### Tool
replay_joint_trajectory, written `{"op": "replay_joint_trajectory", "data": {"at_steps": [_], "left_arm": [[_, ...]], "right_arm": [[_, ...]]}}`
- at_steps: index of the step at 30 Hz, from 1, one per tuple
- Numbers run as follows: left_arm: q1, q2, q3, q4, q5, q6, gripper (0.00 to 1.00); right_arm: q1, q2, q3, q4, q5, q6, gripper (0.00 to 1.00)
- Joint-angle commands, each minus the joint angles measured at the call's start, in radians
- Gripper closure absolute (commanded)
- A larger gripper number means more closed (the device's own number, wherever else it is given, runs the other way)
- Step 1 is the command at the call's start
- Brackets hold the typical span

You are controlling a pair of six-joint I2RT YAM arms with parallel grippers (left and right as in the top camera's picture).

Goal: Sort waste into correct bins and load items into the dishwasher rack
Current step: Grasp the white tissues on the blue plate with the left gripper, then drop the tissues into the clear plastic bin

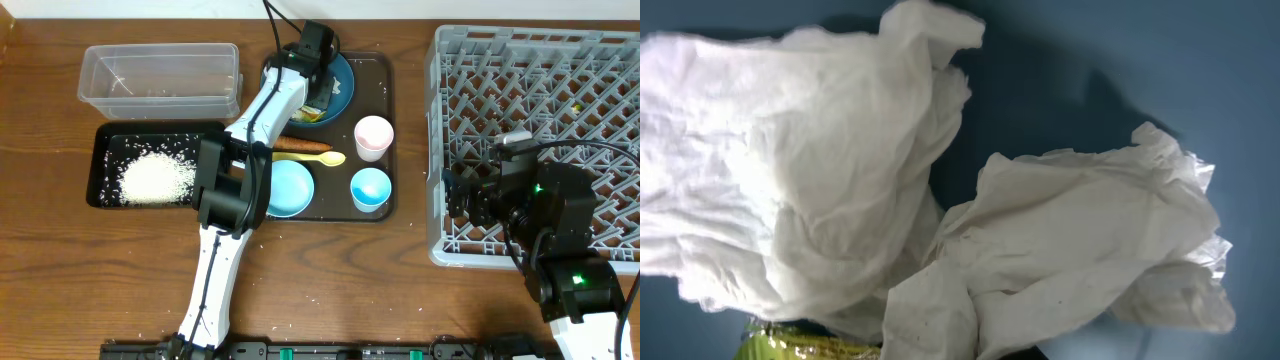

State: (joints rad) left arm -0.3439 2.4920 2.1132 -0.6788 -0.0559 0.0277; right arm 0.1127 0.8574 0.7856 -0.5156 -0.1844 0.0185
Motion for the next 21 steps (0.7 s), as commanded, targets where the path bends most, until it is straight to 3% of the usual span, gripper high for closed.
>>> {"op": "replay_joint_trajectory", "data": {"at_steps": [1, 12, 21], "left_arm": [[0.004, -0.043, 0.044, -0.039, -0.008, -0.038, 0.94], [0.082, -0.358, 0.055, -0.130, -0.028, -0.095, 0.94], [0.297, -0.316, 0.044, -0.114, -0.087, -0.210, 0.94]], "right_arm": [[0.009, -0.002, 0.016, -0.002, -0.007, 0.010, 0.01], [0.009, -0.002, 0.016, -0.002, -0.007, 0.010, 0.01], [0.010, -0.002, 0.016, -0.002, -0.007, 0.010, 0.01]]}}
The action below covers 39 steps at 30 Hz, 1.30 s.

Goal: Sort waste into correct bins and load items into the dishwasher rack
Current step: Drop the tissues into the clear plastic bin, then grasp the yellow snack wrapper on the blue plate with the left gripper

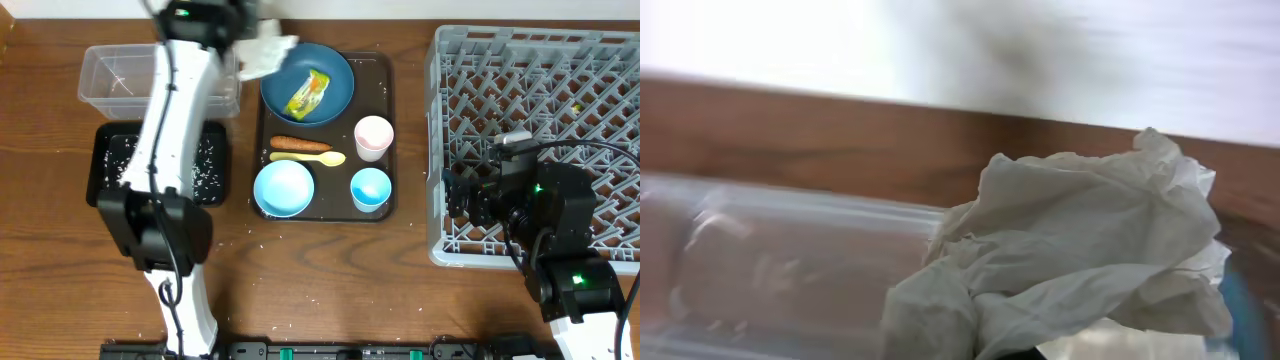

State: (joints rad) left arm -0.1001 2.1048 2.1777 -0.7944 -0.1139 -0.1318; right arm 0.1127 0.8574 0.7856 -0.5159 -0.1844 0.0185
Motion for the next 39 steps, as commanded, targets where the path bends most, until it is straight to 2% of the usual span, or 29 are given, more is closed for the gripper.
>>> {"op": "replay_joint_trajectory", "data": {"at_steps": [1, 11, 13, 14, 16, 18, 20, 25, 29, 31, 35, 39], "left_arm": [[0.070, 0.084, -0.020, 0.006, -0.029, -0.050, 0.94], [0.178, 0.178, -0.021, 0.011, -0.029, -0.073, 0.93], [0.182, 0.188, -0.021, -0.004, -0.029, -0.072, 0.83], [0.182, 0.191, -0.021, -0.011, -0.029, -0.072, 0.63], [0.179, 0.190, -0.021, -0.022, -0.029, -0.072, 0.41], [0.175, 0.183, -0.021, -0.034, -0.029, -0.070, 0.30], [0.170, 0.172, -0.021, -0.051, -0.029, -0.056, 0.26], [0.146, 0.130, -0.021, -0.080, -0.026, -0.054, 0.25], [0.082, 0.104, -0.021, -0.069, 0.107, 0.074, 0.25], [0.032, 0.105, -0.021, -0.048, 0.126, 0.126, 0.25], [-0.067, 0.143, -0.021, 0.010, 0.125, 0.177, 0.24], [-0.131, 0.209, -0.021, 0.062, 0.125, 0.176, 0.21]], "right_arm": [[0.010, -0.002, 0.016, -0.001, -0.007, 0.010, 0.01], [0.010, -0.002, 0.016, -0.001, -0.007, 0.011, 0.01], [0.010, -0.002, 0.016, -0.001, -0.007, 0.011, 0.01], [0.010, -0.002, 0.016, 0.000, -0.007, 0.010, 0.01], [0.010, -0.002, 0.016, 0.000, -0.007, 0.010, 0.01], [0.010, -0.002, 0.016, 0.000, -0.007, 0.011, 0.01], [0.010, -0.002, 0.016, 0.000, -0.007, 0.010, 0.01], [0.010, -0.002, 0.016, 0.000, -0.007, 0.011, 0.01], [0.010, 0.002, 0.016, 0.004, -0.007, 0.010, 0.01], [0.010, 0.011, 0.016, 0.007, -0.007, 0.010, 0.01], [0.010, 0.031, 0.016, 0.002, -0.008, 0.011, 0.01], [0.010, 0.046, 0.016, -0.011, -0.016, 0.011, 0.01]]}}
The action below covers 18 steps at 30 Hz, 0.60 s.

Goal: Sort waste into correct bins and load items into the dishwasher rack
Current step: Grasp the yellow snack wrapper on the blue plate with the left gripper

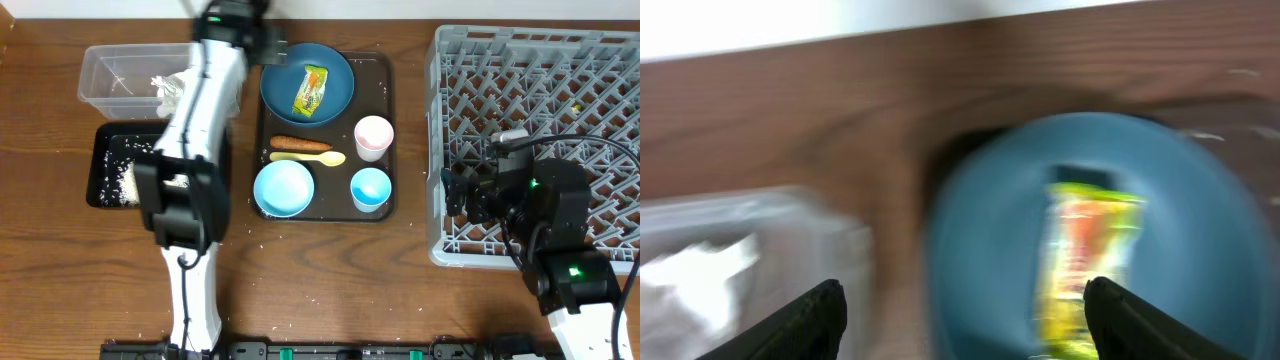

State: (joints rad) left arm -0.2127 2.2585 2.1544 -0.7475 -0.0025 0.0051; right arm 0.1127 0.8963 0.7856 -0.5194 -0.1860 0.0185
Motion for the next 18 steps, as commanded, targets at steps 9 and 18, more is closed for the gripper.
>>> {"op": "replay_joint_trajectory", "data": {"at_steps": [9, 18], "left_arm": [[-0.075, 0.206, 0.002, 0.080, 0.014, 0.039, 0.20], [-0.081, 0.261, 0.002, 0.095, 0.016, 0.035, 0.19]], "right_arm": [[0.010, 0.007, 0.016, -0.027, -0.040, 0.010, 0.01], [0.010, 0.007, 0.016, -0.026, -0.039, 0.010, 0.01]]}}
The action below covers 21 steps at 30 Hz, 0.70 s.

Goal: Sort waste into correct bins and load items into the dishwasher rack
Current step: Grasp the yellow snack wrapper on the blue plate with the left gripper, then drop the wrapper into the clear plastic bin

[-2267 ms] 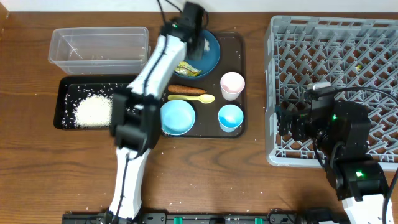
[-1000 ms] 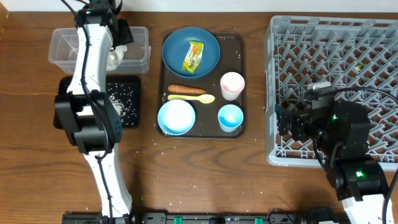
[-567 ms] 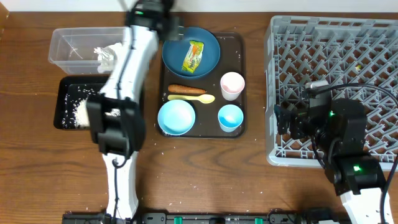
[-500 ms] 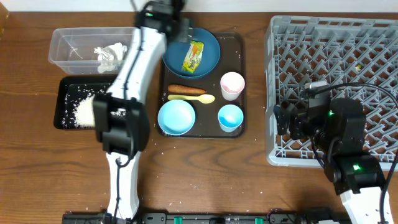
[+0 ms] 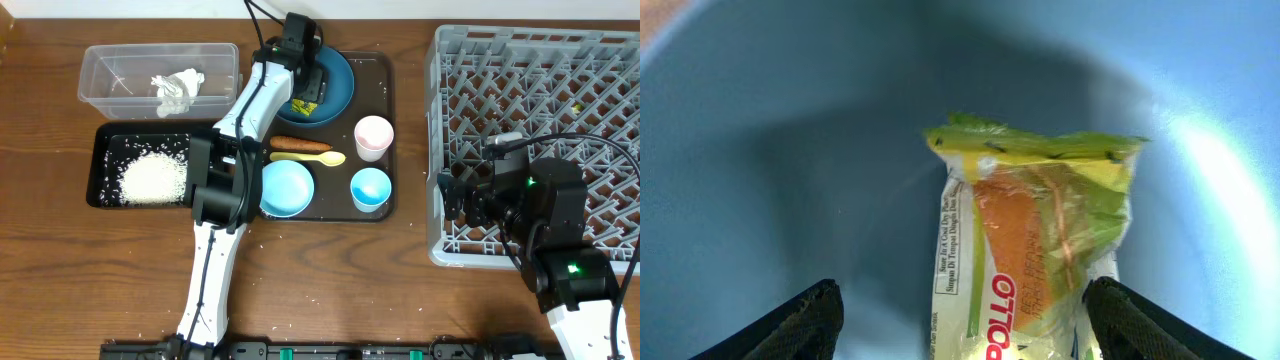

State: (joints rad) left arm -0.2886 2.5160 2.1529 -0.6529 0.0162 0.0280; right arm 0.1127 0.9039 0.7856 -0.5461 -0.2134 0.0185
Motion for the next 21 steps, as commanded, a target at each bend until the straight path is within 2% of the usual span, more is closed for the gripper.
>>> {"op": "replay_joint_trajectory", "data": {"at_steps": [1, 4, 6, 9, 12, 16, 21], "left_arm": [[-0.006, 0.006, 0.003, -0.001, 0.005, 0.013, 0.19], [-0.006, 0.017, 0.002, -0.008, 0.046, 0.013, 0.22], [-0.006, 0.026, 0.002, -0.012, 0.067, 0.013, 0.37], [-0.006, 0.027, -0.005, -0.017, 0.078, 0.013, 0.71], [-0.005, 0.021, -0.004, -0.018, 0.078, 0.013, 0.92], [0.000, -0.037, 0.004, -0.020, 0.078, 0.008, 0.94], [0.026, -0.195, 0.007, -0.036, 0.077, -0.056, 0.94]], "right_arm": [[0.010, 0.000, 0.016, 0.000, -0.012, 0.010, 0.01], [0.010, 0.000, 0.016, 0.001, -0.012, 0.010, 0.01], [0.010, 0.000, 0.016, 0.001, -0.012, 0.010, 0.01], [0.010, 0.000, 0.016, 0.000, -0.012, 0.010, 0.01], [0.010, 0.000, 0.016, 0.001, -0.012, 0.010, 0.01], [0.010, 0.000, 0.016, 0.000, -0.012, 0.011, 0.01], [0.010, 0.000, 0.016, 0.000, -0.012, 0.011, 0.01]]}}
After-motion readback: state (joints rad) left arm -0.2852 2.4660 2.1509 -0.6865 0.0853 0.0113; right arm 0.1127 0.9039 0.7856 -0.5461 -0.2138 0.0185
